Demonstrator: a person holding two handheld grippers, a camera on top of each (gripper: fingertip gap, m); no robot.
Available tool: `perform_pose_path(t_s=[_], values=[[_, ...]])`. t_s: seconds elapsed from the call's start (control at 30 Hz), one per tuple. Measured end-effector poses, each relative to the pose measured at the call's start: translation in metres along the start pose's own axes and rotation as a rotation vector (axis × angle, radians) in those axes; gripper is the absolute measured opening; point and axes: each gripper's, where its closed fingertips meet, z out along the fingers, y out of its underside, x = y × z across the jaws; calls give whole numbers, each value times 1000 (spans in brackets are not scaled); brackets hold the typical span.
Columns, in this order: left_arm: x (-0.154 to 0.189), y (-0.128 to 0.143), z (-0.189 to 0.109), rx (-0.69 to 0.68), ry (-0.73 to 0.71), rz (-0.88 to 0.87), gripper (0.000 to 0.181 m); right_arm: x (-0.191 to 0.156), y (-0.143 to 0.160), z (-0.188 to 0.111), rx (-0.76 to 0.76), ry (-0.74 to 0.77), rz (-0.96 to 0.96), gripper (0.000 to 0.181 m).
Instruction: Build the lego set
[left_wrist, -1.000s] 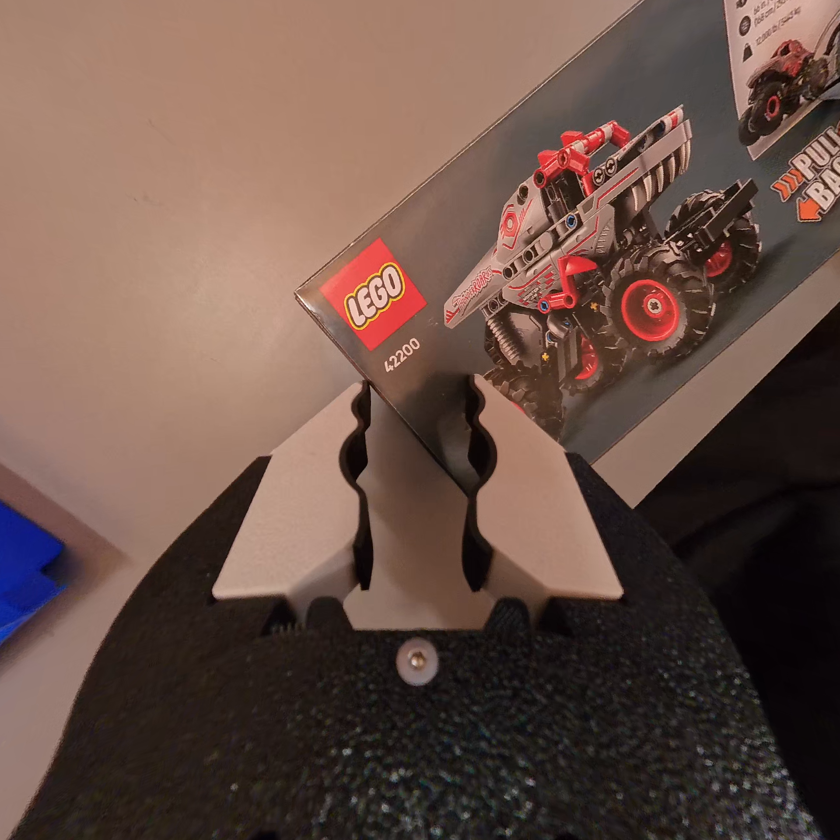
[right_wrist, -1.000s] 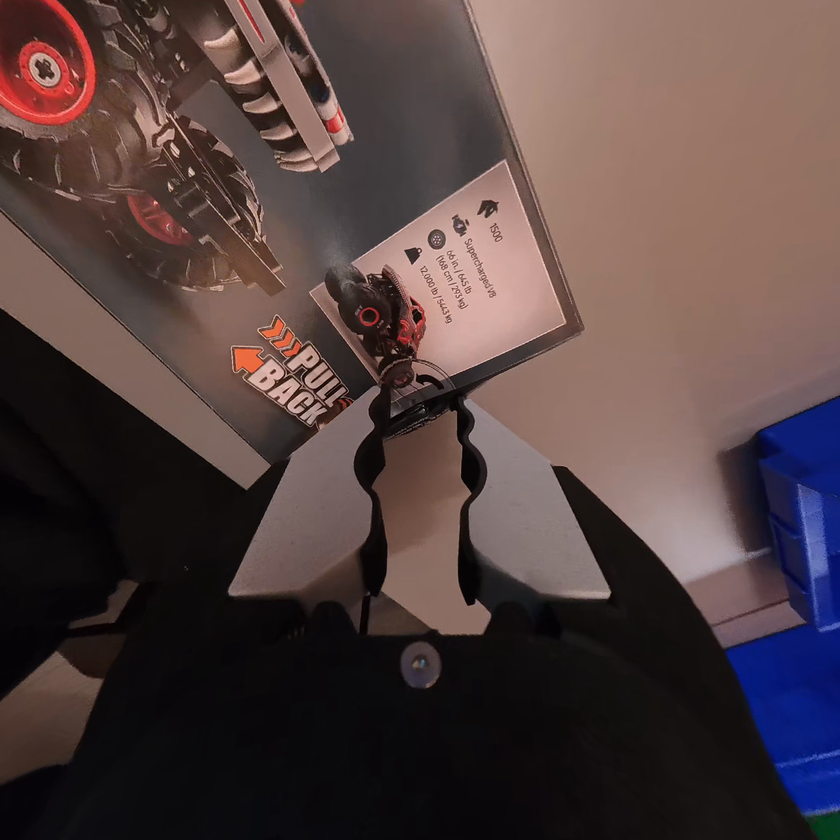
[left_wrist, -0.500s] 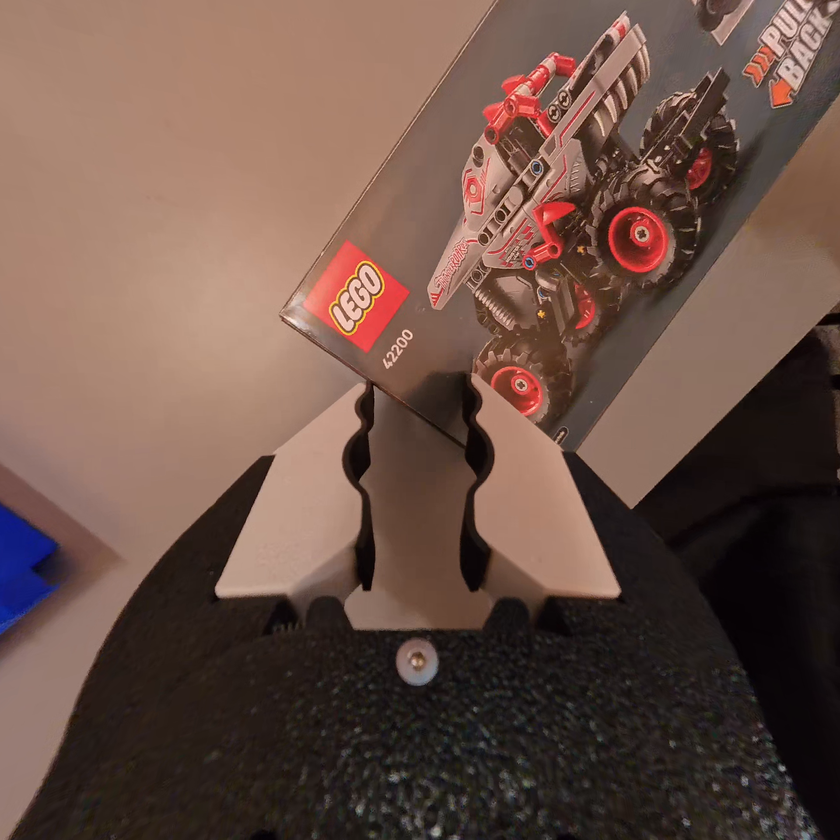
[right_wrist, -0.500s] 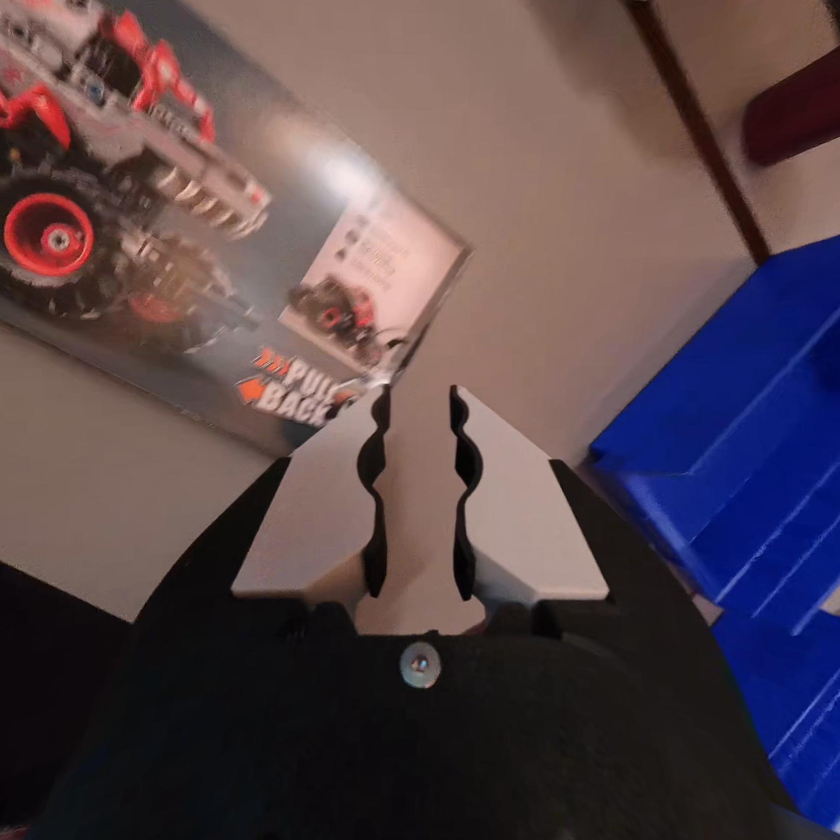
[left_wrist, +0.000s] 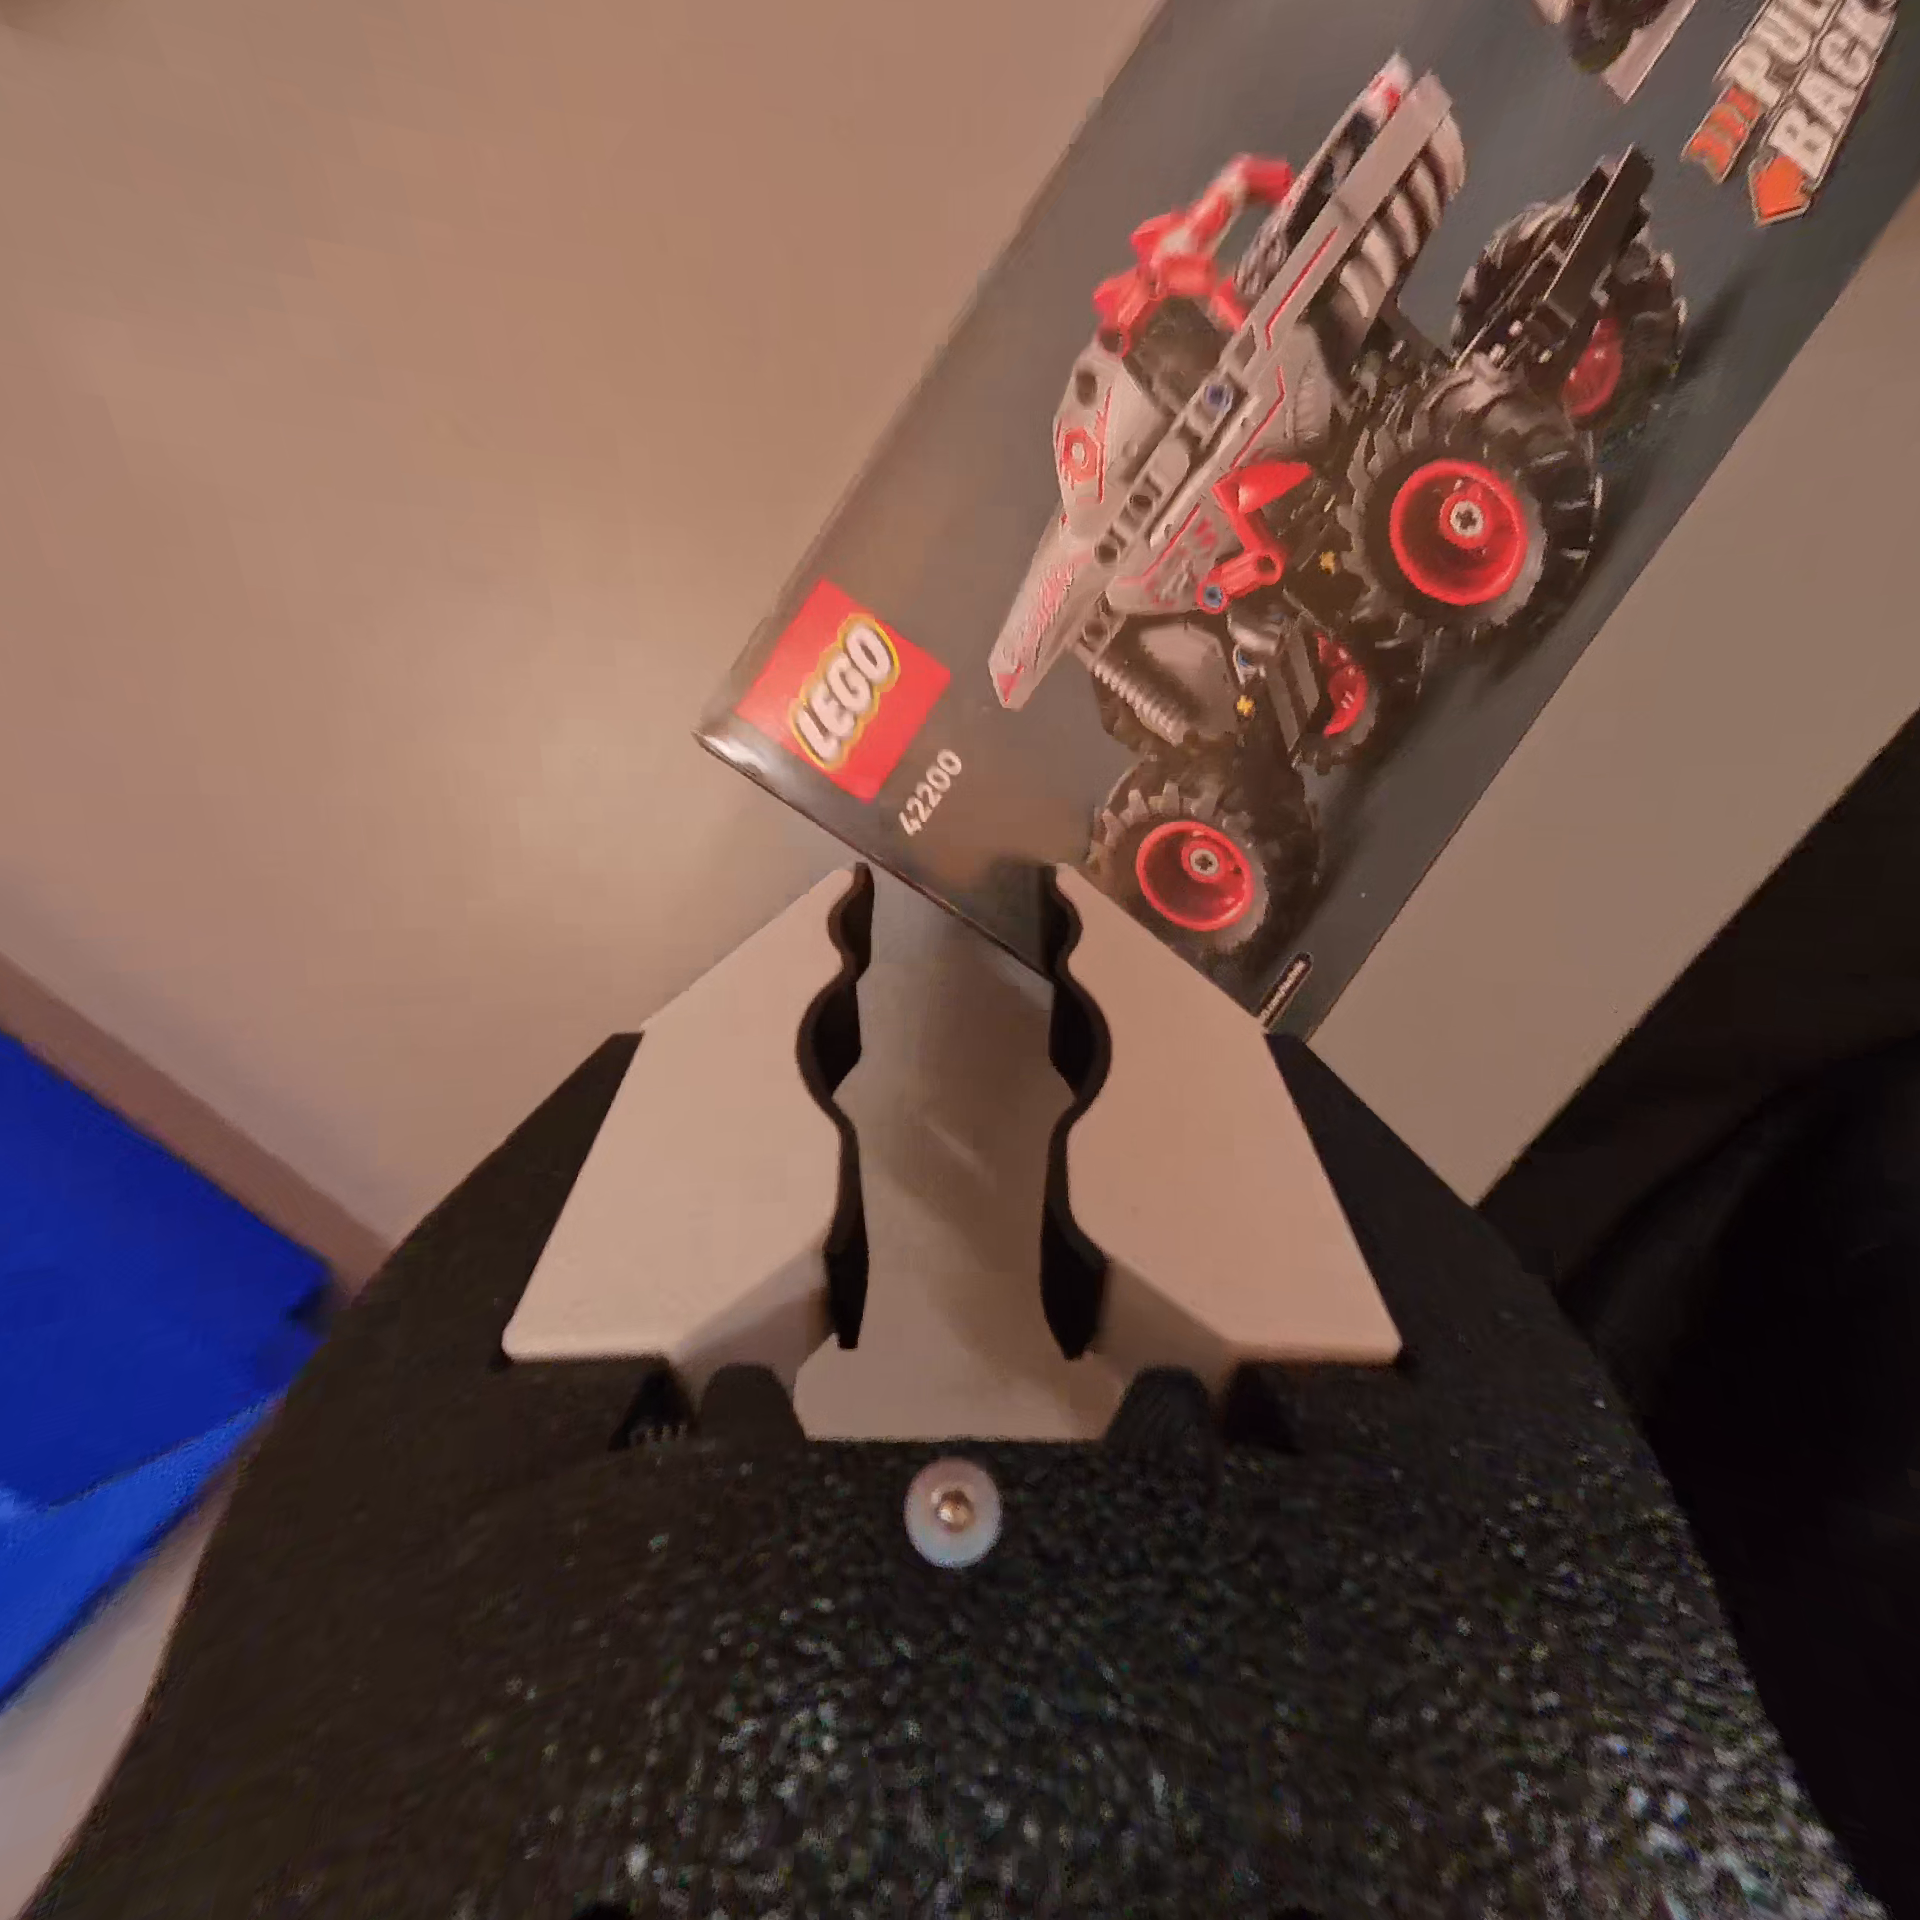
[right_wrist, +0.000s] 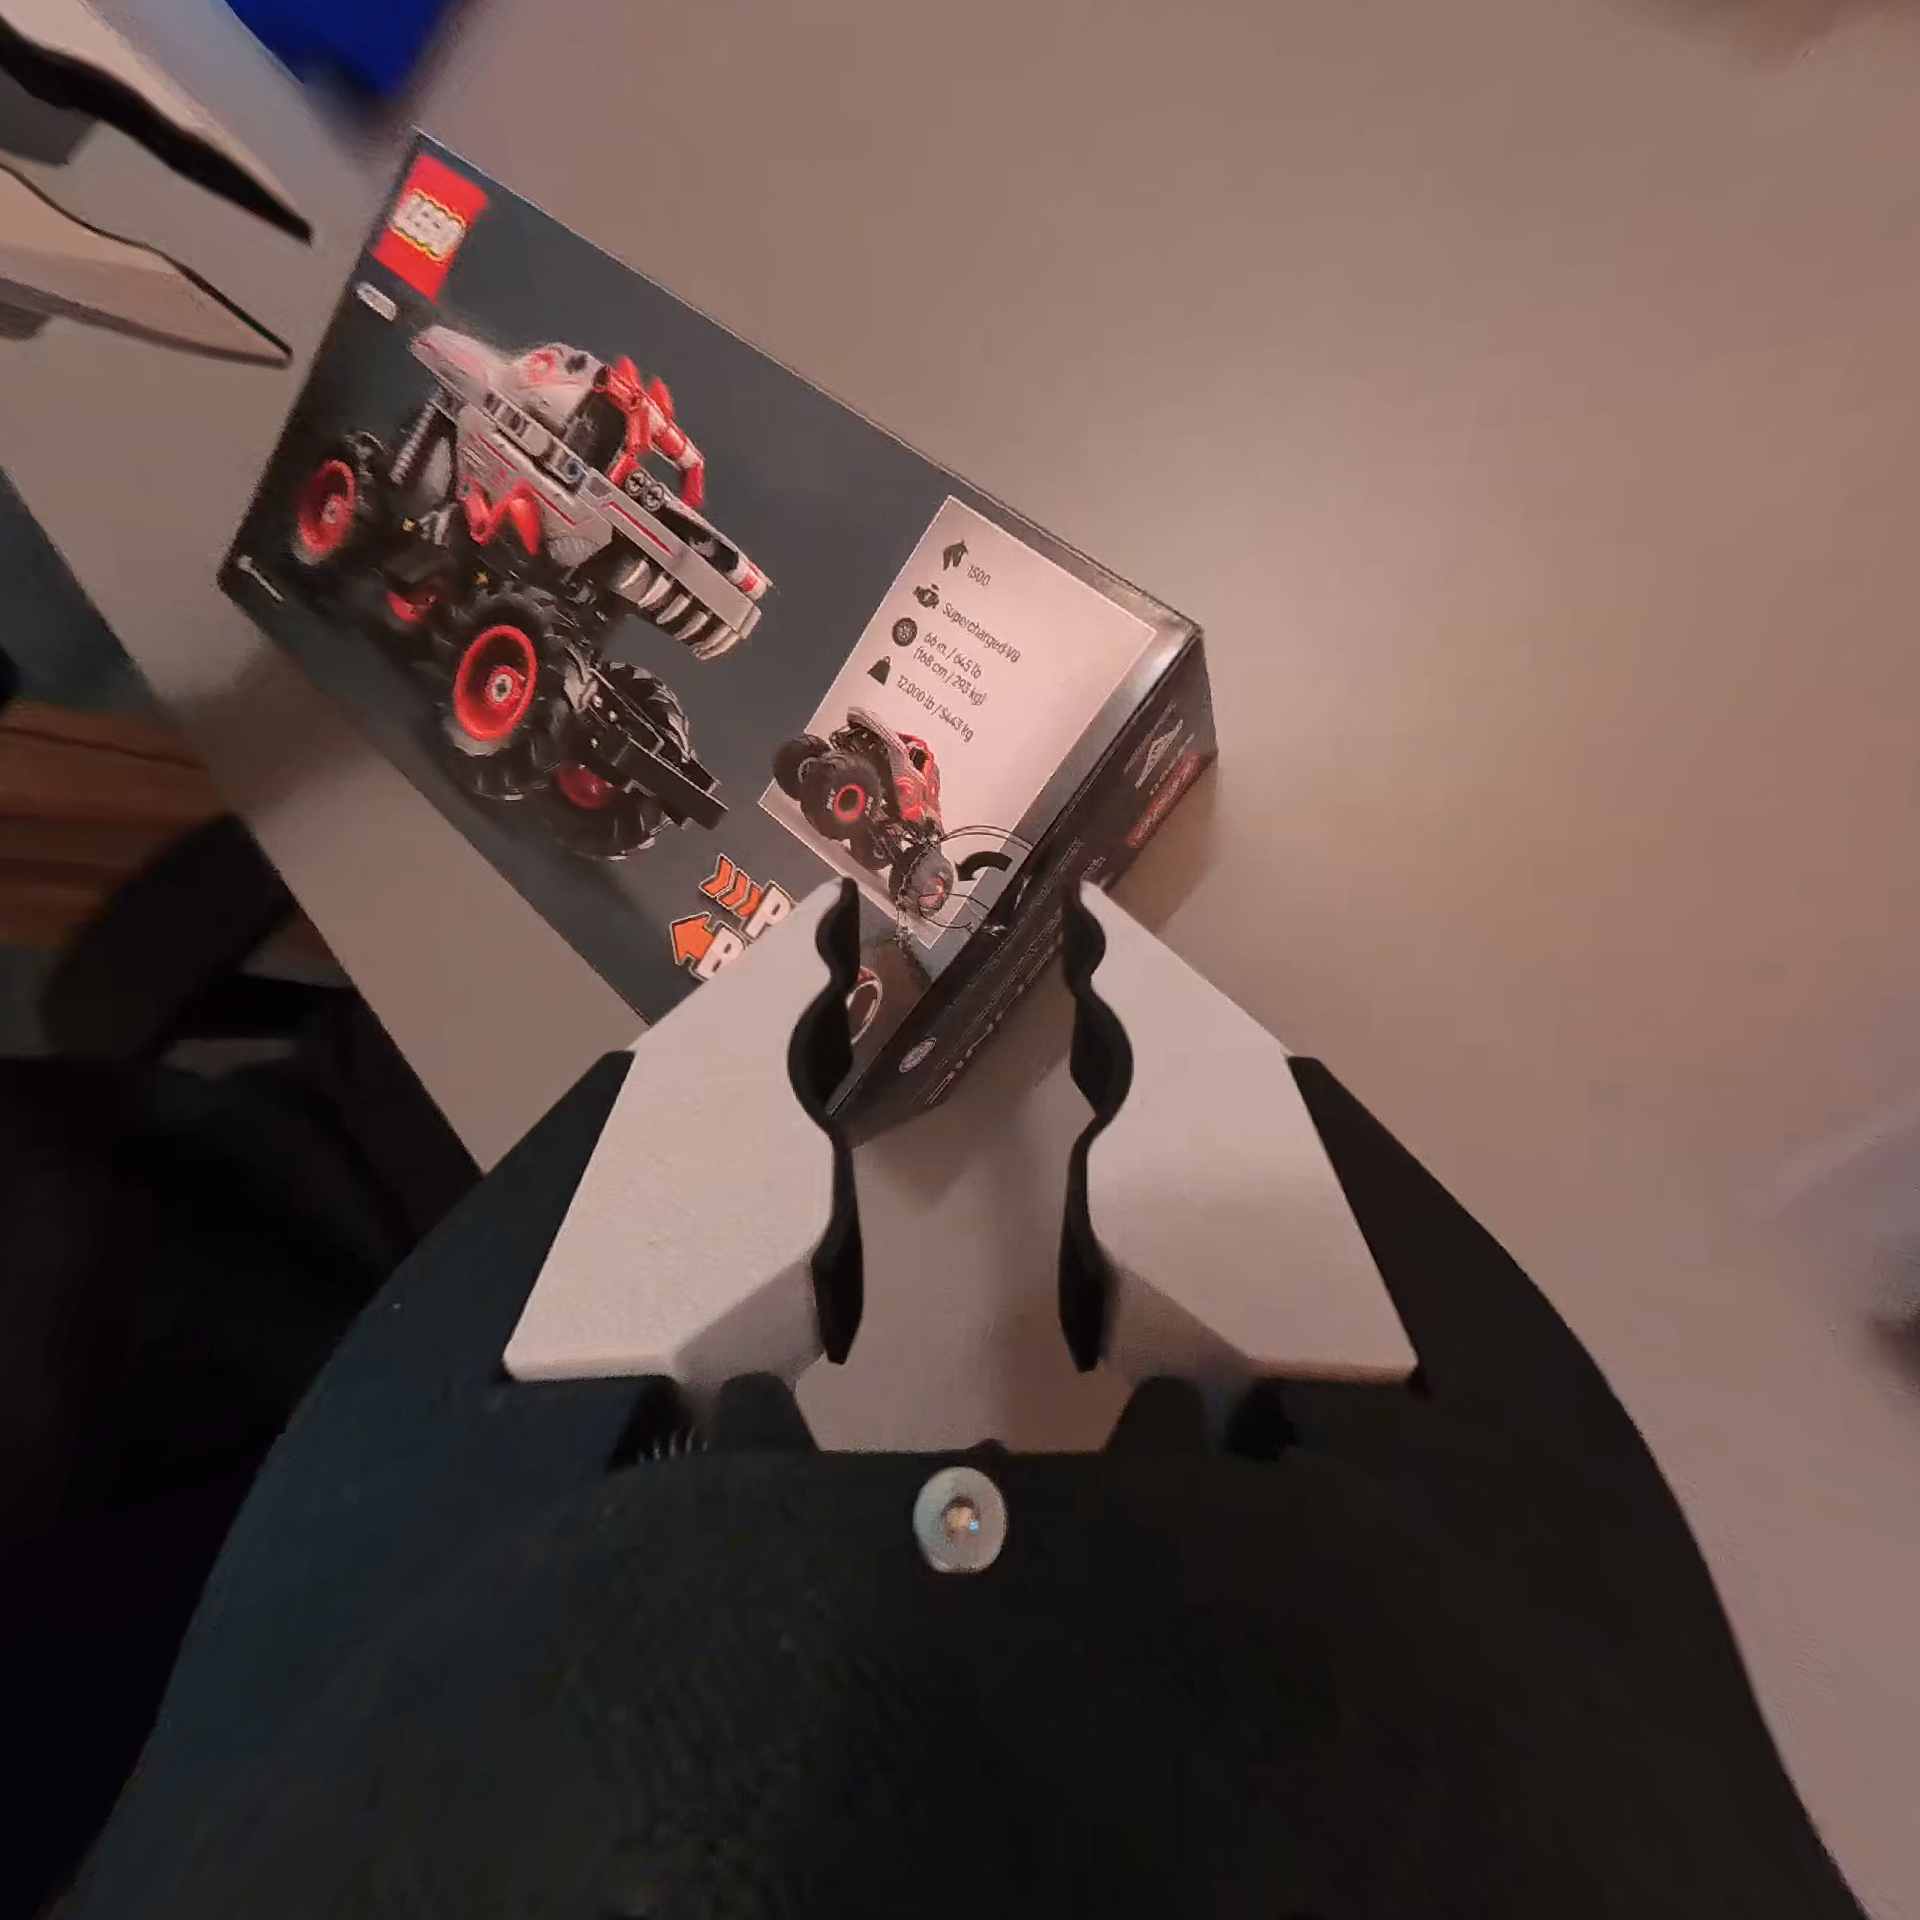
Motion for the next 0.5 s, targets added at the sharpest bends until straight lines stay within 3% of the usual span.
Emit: perform_pose_path(t_s=[0.03,0.13,0.3,0.5], values=[[-1,-9,-5,38,-35,42,33,1,1,0,-7,-11,6,37],[-1,-31,-5,82,-104,167,49,11,8,6,-64,-15,23,39],[-14,-35,20,-65,-139,255,61,14,11,17,-103,-75,37,43],[-2,-35,34,-179,82,238,64,15,9,20,-46,-151,43,39]])
